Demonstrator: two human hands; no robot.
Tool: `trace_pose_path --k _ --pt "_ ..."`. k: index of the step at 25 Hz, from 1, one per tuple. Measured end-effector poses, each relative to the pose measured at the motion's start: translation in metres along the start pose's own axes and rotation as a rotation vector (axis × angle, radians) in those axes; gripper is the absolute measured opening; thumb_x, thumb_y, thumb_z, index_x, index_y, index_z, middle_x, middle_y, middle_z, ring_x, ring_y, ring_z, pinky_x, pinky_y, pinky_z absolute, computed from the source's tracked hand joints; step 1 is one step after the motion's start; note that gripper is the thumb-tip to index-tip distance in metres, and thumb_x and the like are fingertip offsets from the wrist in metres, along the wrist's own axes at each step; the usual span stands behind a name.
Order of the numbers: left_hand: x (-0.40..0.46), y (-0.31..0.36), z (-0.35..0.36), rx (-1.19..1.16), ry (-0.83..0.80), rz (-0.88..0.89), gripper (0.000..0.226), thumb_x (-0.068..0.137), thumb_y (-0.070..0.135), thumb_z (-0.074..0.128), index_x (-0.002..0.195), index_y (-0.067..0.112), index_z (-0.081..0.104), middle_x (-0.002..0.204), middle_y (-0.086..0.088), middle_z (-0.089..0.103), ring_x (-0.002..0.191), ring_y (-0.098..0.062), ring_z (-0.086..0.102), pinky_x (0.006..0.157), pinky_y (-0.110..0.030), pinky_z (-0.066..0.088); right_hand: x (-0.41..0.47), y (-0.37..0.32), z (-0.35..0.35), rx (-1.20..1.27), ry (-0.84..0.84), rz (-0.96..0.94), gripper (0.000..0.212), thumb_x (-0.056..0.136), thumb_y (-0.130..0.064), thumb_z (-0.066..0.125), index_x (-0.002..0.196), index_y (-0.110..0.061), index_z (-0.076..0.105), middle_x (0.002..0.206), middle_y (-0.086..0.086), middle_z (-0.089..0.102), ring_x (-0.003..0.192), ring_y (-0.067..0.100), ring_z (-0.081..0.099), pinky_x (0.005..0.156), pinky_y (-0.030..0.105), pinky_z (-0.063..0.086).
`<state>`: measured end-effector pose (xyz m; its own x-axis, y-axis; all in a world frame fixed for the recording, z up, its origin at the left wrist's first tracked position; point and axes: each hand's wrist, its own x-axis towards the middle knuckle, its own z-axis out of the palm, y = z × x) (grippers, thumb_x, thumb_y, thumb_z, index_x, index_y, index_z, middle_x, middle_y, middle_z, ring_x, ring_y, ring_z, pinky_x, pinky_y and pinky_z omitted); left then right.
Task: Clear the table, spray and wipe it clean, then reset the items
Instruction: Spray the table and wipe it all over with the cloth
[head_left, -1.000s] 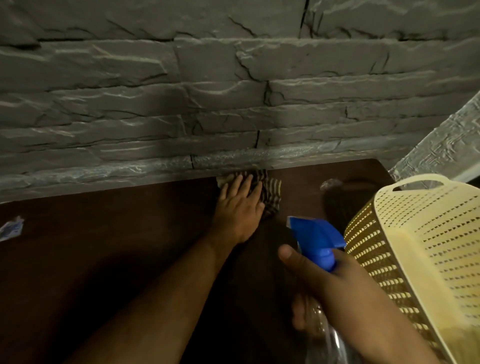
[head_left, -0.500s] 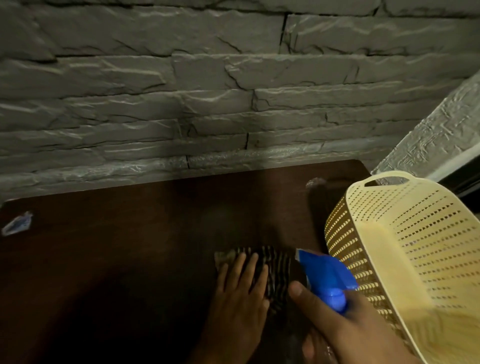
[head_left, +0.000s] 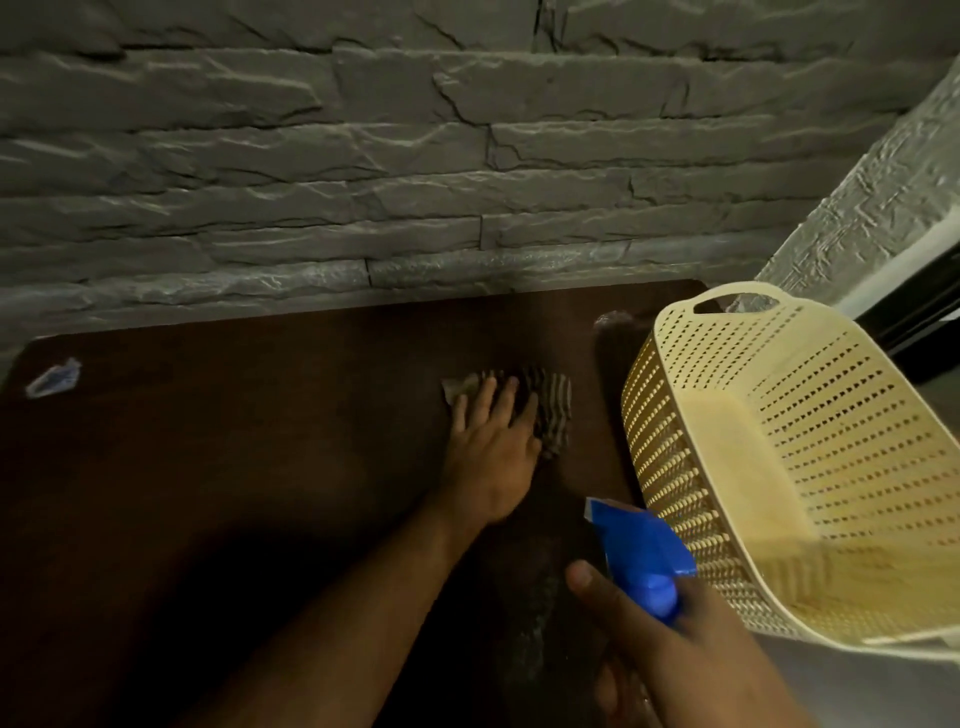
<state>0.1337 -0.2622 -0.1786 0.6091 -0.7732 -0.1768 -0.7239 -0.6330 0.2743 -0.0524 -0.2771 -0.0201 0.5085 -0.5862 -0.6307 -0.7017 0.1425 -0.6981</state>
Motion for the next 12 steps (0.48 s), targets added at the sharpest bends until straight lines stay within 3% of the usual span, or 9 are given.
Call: trace_pose_path --k 2,4,6,8,10,12 --pt "-0.077 0.013 0.019 0.023 0.042 0.167 0.056 0.097 0.047 0.022 0.151 0.029 0.021 0.162 0.0 0.007 0.149 -0.022 -0.001 0.119 -0.05 0.005 -0.003 0.007 0.002 -0.004 0.016 -0.003 0.028 0.06 -0.053 0.074 0.08 -0.047 0.055 0.071 -0.009 0.07 0.067 0.007 0.066 0.057 0.017 0.043" --pt "-0.115 0.005 0.021 0.061 0.002 0.206 0.059 0.094 0.049 0.017 0.15 0.031 0.022 0.161 0.002 0.008 0.149 -0.019 0.0 0.118 -0.047 0.006 -0.007 0.017 0.0 -0.042 0.007 -0.06 0.03 0.067 -0.047 0.076 0.079 -0.055 0.049 0.084 -0.026 0.063 0.082 -0.004 0.06 0.065 0.008 0.04" --pt "-0.093 -0.02 0.017 0.11 0.04 0.086 0.059 0.095 0.05 0.014 0.152 0.032 0.019 0.162 0.003 0.005 0.149 -0.017 -0.003 0.119 -0.045 0.003 -0.011 0.027 -0.006 -0.077 0.0 -0.058 0.021 0.066 -0.052 0.074 0.074 -0.052 0.055 0.063 -0.025 0.063 0.073 -0.008 0.058 0.065 0.012 0.043" --pt "-0.041 -0.047 -0.002 0.088 0.065 -0.158 0.057 0.1 0.048 0.016 0.153 0.03 0.012 0.163 0.001 -0.001 0.149 -0.019 -0.007 0.12 -0.047 0.001 -0.018 0.035 -0.013 -0.098 -0.043 -0.035 0.024 0.065 -0.059 0.071 0.072 -0.039 0.059 0.048 -0.021 0.062 0.054 -0.004 0.059 0.057 0.017 0.044" --pt "-0.004 -0.065 -0.021 0.047 -0.006 -0.337 0.056 0.102 0.046 0.017 0.154 0.028 0.006 0.163 0.0 -0.007 0.149 -0.022 -0.01 0.12 -0.048 -0.002 -0.024 0.041 -0.018 -0.101 -0.089 -0.02 0.028 0.069 -0.058 0.068 0.075 -0.033 0.055 0.042 -0.02 0.059 0.041 -0.004 0.057 0.044 0.011 0.042" --pt "-0.011 -0.064 -0.016 0.037 -0.023 -0.357 0.056 0.102 0.046 0.016 0.154 0.028 0.004 0.163 -0.001 -0.008 0.148 -0.023 -0.012 0.119 -0.048 -0.003 -0.031 0.048 -0.021 -0.102 -0.132 -0.01 0.037 0.062 -0.063 0.066 0.076 -0.031 0.054 0.043 -0.015 0.061 0.044 -0.003 0.058 0.045 0.012 0.042"
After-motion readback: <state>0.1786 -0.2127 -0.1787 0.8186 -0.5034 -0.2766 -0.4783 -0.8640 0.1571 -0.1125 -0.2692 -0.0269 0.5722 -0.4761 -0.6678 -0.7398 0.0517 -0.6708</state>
